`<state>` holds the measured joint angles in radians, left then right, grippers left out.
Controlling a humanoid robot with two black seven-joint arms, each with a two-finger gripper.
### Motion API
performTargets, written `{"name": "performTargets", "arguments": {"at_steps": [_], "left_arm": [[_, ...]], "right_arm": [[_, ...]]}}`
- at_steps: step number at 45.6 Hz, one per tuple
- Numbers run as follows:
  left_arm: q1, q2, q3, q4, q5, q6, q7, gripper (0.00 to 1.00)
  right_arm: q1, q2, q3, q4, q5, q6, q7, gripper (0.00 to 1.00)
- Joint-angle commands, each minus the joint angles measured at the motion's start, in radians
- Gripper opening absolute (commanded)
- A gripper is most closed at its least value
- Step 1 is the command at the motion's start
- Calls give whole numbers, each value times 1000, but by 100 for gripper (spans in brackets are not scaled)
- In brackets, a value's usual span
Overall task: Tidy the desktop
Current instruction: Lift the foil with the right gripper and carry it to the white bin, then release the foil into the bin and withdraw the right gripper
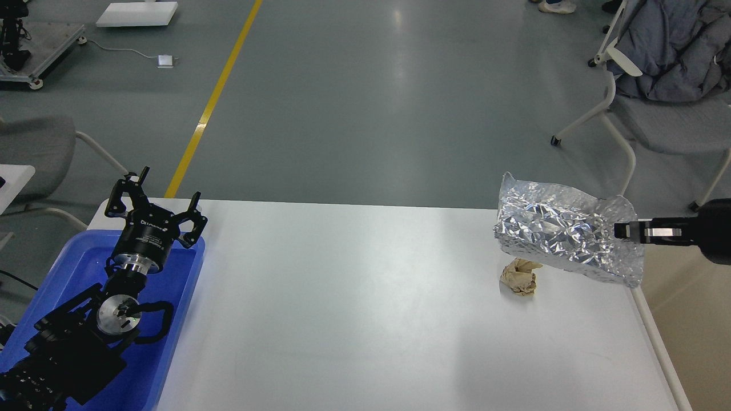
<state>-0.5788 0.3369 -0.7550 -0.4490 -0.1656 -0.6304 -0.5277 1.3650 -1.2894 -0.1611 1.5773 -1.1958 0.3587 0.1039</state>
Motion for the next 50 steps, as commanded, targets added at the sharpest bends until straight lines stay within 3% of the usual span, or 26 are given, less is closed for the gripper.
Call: {"name": "performTargets", "arguments": {"at_steps": [1,5,15,24,50], "left_arm": [[-1,1,0,0,0,0,0,100],[0,1,0,1,0,0,0,100],[0,1,0,1,0,0,0,100],[-1,-1,0,0,0,0,0,100],[0,1,0,0,0,0,0,100]], "right_arm": [[-43,-57,-6,-94,10,-26,10,0],[-119,-65,-5,-147,27,-98,22,0],[-378,-24,2,-286,237,-328,102,0],[-521,47,8,-407,416,-443,142,0],[-776,398,14,-956,717,-484,143,0]]}}
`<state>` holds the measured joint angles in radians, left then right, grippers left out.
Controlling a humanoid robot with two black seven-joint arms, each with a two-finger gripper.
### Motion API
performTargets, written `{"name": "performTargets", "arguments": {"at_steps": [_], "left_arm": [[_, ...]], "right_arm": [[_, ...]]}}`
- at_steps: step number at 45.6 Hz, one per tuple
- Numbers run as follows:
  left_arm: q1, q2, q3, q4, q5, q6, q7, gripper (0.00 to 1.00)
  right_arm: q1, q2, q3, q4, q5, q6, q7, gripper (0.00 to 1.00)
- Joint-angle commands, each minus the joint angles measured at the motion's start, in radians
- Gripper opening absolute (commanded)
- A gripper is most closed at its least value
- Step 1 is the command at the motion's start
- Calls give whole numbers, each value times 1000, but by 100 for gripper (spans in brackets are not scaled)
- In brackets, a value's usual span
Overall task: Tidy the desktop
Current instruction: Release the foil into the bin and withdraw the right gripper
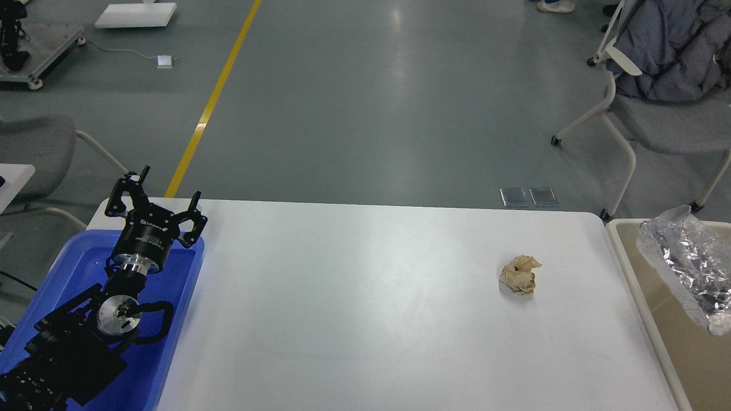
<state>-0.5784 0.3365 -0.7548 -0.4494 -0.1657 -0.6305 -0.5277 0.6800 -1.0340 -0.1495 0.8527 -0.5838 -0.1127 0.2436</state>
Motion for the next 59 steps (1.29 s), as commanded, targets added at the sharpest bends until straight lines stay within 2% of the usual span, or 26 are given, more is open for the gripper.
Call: {"name": "performTargets", "arguments": {"at_steps": [1,6,15,19,25,32,56,57,59], "left_arm": [[-1,1,0,0,0,0,0,100],[0,1,0,0,0,0,0,100],[0,-1,0,0,0,0,0,100],[0,-1,0,0,0,0,0,100],[0,-1,0,0,0,0,0,100],[0,1,0,1,0,0,0,100],[0,1,0,0,0,0,0,100],[0,1,0,0,0,0,0,100],[-1,-1,0,0,0,0,0,100]], "right_arm": [[-96,158,2,-254,116,-13,2,0],[-134,245,-1,-375,167,-8,-4,0],[-171,477,10,-740,232,5,-14,0],[-181,532,10,-833,272,16,-27,0],[-180,545,36,-843,283,4,-81,0],[-180,558,97,-845,315,-2,-113,0],[-181,586,99,-859,343,-12,-115,0],[-180,586,99,-859,343,-12,-115,2],[-180,586,103,-859,343,-12,-115,19]]}}
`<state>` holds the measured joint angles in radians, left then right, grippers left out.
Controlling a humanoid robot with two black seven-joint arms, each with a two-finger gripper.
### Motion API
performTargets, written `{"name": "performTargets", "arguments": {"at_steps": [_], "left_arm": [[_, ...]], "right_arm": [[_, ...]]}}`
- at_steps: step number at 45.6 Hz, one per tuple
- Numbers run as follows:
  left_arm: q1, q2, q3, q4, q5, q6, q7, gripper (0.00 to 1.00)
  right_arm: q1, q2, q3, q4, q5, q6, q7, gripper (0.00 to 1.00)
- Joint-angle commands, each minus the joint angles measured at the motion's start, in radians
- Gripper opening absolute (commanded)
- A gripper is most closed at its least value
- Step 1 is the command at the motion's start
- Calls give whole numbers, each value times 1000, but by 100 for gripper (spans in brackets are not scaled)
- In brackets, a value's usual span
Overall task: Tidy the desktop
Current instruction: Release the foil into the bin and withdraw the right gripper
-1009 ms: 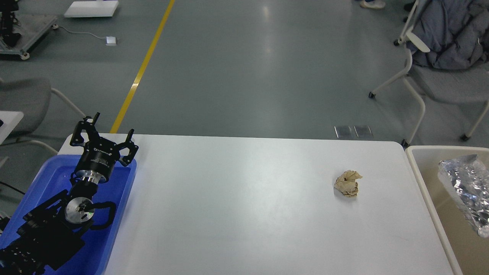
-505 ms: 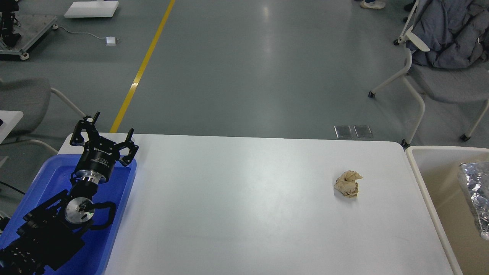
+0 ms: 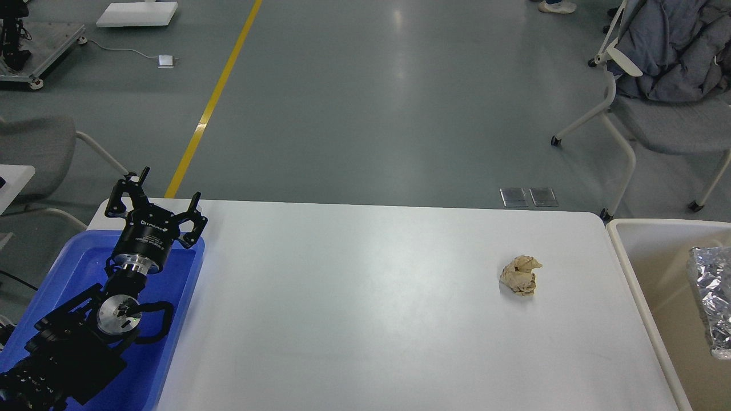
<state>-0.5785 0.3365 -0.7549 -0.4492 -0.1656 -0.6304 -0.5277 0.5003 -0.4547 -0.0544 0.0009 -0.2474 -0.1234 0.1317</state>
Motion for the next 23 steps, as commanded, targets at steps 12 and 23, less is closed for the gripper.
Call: {"name": "performTargets", "arguments": {"at_steps": [12,23], "left_arm": [[-1,-1,0,0,0,0,0,100],[0,-1,0,0,0,0,0,100]], "right_arm": [[0,7,18,-13,7,-18,-1,79],[1,8,22,-13,7,-27,-1,81]]}}
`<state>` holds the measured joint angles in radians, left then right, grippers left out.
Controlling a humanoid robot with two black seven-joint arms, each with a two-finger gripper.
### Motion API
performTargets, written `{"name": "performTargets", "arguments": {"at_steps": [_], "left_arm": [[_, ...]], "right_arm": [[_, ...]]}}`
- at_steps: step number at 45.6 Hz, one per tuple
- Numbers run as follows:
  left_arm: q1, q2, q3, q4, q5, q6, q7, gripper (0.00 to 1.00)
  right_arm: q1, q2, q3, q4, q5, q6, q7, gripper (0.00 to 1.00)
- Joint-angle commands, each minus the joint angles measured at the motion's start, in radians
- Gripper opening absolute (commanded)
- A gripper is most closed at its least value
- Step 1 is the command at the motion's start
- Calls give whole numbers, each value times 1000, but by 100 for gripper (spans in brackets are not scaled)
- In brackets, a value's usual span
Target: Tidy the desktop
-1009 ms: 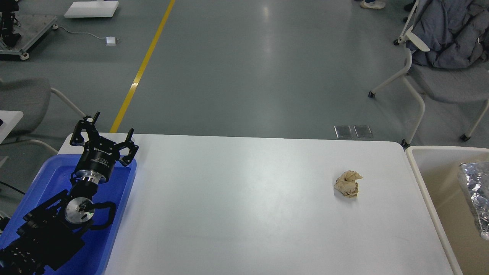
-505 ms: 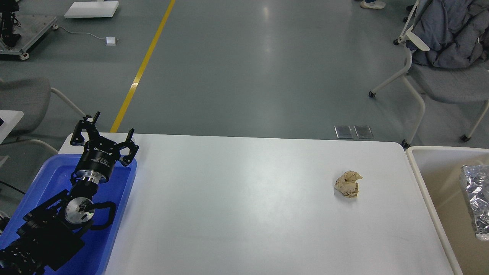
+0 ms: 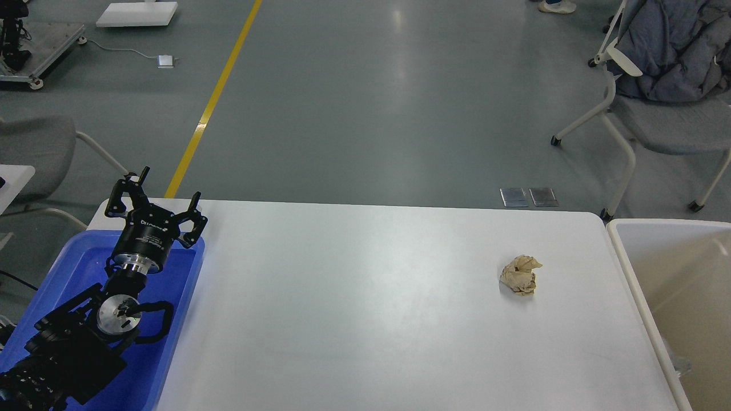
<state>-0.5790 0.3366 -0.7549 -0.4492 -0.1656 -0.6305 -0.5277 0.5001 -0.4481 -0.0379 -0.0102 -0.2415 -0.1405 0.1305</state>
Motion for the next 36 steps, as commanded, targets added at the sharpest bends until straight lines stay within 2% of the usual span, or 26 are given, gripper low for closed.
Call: {"name": "performTargets", "arguments": {"at_steps": [1,8,13,30,36], "left_arm": [[1,-1,0,0,0,0,0,100],[1,-1,0,0,0,0,0,100],[1,-1,0,0,0,0,0,100],[1,-1,-1,0,0,0,0,100],[1,1,0,0,0,0,0,100]], "right_arm": [[2,2,10,-2,1,-10,0,81],[3,9,61,-2,2,-22,8,82],[8,17,73,-2,1,-57,8,97],[64,19,66,-1,1,-62,8,99],[98,54,58,7,1,-28,8,99]]}}
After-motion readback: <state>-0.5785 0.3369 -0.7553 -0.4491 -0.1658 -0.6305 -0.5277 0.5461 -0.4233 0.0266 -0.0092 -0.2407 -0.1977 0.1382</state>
